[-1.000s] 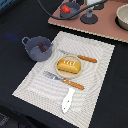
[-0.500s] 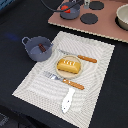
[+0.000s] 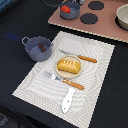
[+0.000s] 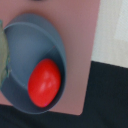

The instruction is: Interact with the objects in diverse but meaningful ways.

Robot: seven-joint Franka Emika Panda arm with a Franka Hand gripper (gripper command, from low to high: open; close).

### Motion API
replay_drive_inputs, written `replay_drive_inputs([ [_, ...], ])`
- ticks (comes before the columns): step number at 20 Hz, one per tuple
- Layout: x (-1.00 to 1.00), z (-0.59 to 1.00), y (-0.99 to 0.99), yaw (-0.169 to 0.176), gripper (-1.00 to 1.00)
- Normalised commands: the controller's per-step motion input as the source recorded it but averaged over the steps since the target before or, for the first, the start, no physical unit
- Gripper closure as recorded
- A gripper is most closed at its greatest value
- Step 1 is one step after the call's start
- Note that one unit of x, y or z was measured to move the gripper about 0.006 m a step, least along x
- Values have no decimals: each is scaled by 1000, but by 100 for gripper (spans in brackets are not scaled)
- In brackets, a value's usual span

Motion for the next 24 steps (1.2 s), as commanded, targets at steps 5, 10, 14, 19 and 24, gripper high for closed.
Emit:
replay_drive_inputs([
  [5, -190, -141, 538, -89, -100],
  [10, -67, -157, 354, -99, -100],
  [14, 29, -167, 158, -55, -100],
  [19, 118, -147, 83, -86, -100],
  [24, 94, -171, 123, -112, -100],
])
